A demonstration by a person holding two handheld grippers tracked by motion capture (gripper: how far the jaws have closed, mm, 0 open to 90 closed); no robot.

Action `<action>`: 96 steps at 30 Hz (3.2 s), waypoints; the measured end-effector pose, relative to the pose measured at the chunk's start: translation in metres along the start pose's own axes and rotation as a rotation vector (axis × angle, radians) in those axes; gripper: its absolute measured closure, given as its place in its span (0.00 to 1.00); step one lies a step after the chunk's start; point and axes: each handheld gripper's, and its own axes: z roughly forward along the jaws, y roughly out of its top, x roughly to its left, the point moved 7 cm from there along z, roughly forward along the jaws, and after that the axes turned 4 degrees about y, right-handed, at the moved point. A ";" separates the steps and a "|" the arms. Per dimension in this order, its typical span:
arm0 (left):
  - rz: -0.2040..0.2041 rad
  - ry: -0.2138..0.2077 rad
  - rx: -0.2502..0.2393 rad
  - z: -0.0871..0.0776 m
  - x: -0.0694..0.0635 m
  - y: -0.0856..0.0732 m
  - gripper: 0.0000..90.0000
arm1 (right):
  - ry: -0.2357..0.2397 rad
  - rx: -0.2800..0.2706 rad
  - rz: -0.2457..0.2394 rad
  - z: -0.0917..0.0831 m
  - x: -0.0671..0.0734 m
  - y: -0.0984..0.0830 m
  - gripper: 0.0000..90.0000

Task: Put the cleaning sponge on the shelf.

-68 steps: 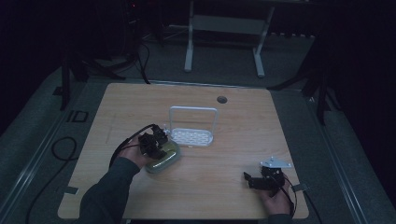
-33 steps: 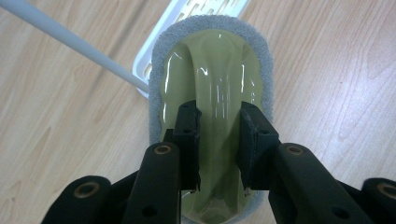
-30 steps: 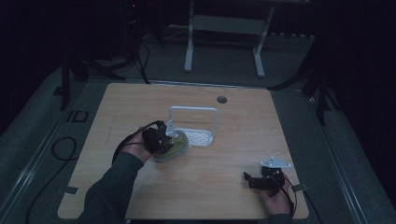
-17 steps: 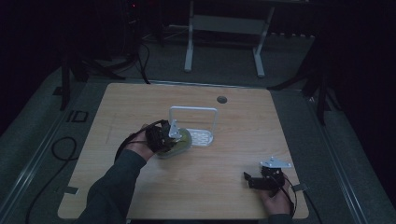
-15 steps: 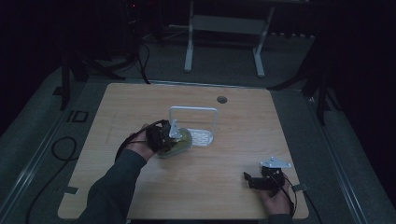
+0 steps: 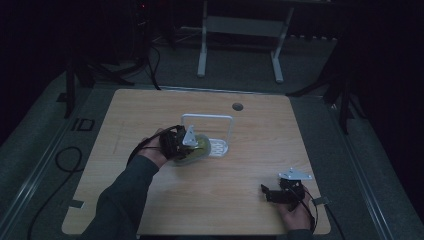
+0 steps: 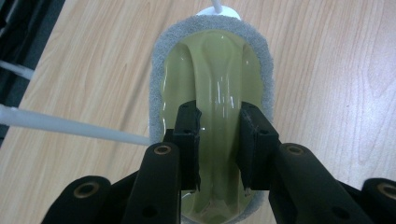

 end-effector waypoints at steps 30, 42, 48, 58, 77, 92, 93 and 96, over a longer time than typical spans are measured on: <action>0.102 0.016 0.001 0.012 0.005 0.012 0.80 | 0.000 0.001 0.001 0.000 0.000 0.000 0.12; 0.163 0.021 0.025 0.016 0.007 0.023 0.80 | 0.000 0.001 0.001 0.000 0.001 0.000 0.12; 0.182 0.018 0.042 0.020 0.007 0.026 0.80 | 0.000 0.001 0.000 0.000 0.001 0.000 0.12; 0.208 0.009 0.051 0.025 0.009 0.031 0.80 | 0.000 0.000 -0.001 0.000 0.001 0.000 0.12; 0.263 0.020 0.059 0.033 0.006 0.037 0.80 | 0.001 0.001 0.002 0.000 0.001 0.000 0.12; 0.324 0.025 0.066 0.040 0.003 0.048 0.80 | 0.003 0.001 0.001 -0.001 0.002 -0.001 0.12; 0.327 0.024 0.066 0.041 0.004 0.049 0.80 | 0.003 0.001 0.001 -0.001 0.002 -0.001 0.12; 0.337 0.023 0.067 0.041 0.004 0.049 0.80 | 0.003 0.001 0.001 -0.001 0.002 -0.001 0.12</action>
